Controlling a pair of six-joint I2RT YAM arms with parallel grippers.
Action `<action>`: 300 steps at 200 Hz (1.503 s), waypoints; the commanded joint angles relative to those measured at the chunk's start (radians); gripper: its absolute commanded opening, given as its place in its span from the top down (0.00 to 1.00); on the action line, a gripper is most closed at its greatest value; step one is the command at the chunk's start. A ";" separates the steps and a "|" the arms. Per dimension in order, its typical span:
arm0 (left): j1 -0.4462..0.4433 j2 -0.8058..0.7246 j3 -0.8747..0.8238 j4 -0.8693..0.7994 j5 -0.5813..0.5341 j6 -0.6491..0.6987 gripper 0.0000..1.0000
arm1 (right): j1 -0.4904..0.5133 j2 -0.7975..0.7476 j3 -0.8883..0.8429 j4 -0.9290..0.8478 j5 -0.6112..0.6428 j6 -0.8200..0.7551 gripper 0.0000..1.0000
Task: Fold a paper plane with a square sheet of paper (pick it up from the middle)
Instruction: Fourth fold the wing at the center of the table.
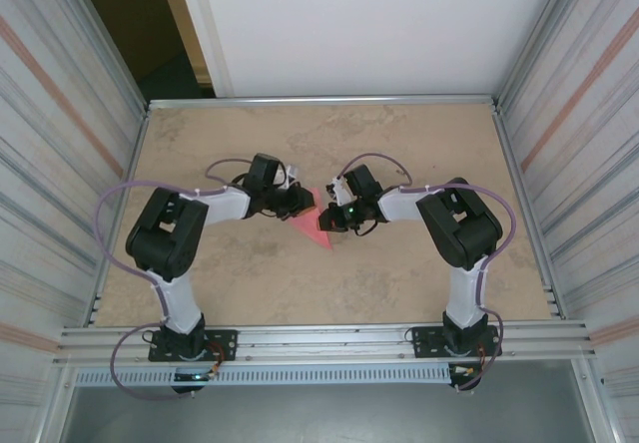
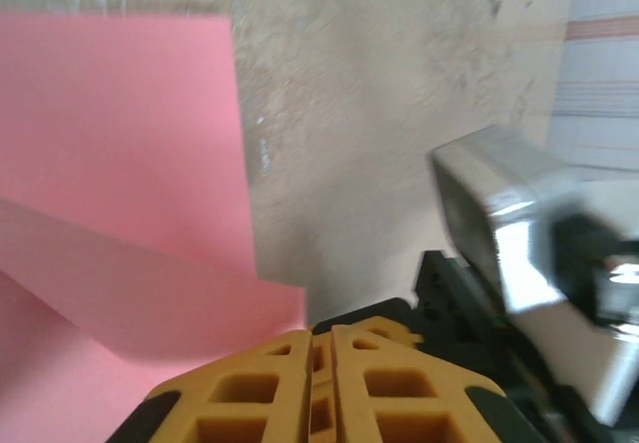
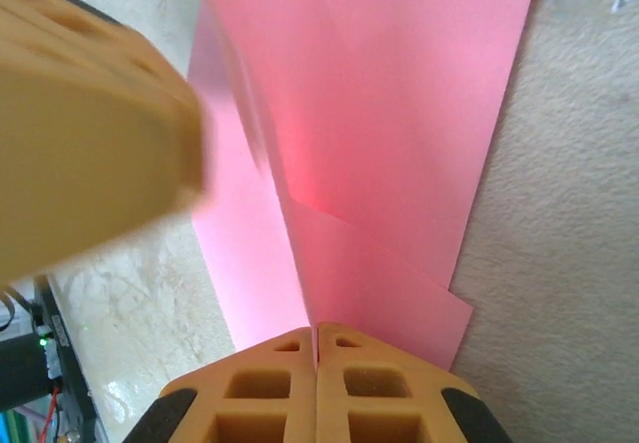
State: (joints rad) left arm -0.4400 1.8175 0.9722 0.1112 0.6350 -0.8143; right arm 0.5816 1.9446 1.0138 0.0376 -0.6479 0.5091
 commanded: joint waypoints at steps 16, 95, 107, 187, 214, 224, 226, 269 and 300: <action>0.038 -0.117 -0.080 0.007 -0.028 -0.008 0.84 | -0.008 -0.029 -0.024 0.006 -0.052 -0.044 0.95; 0.035 -0.168 -0.235 0.054 -0.065 -0.031 0.84 | -0.016 -0.026 -0.030 -0.007 -0.067 -0.058 0.96; 0.028 -0.160 -0.246 0.039 -0.076 -0.028 0.85 | -0.013 -0.033 -0.024 -0.017 -0.056 -0.067 0.96; -0.018 -0.066 -0.200 -0.057 -0.120 -0.006 0.88 | 0.023 -0.027 0.011 -0.077 -0.017 -0.097 0.86; -0.023 -0.054 -0.196 -0.066 -0.124 -0.005 0.88 | 0.021 -0.022 0.013 -0.064 -0.025 -0.087 0.86; -0.023 -0.054 -0.196 -0.070 -0.126 -0.003 0.88 | 0.021 -0.020 0.015 -0.057 -0.035 -0.084 0.87; -0.022 -0.053 -0.196 -0.071 -0.127 -0.004 0.88 | 0.021 -0.019 0.014 -0.055 -0.038 -0.082 0.87; -0.025 -0.052 -0.197 -0.077 -0.129 0.000 0.88 | 0.021 -0.005 0.014 -0.036 -0.063 -0.068 0.90; -0.023 -0.059 -0.196 -0.080 -0.129 0.000 0.88 | 0.011 -0.005 -0.014 -0.009 -0.076 -0.035 0.91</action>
State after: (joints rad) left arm -0.4599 1.7432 0.7658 0.0784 0.5304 -0.8349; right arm 0.5961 1.9419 1.0080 -0.0025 -0.6872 0.4377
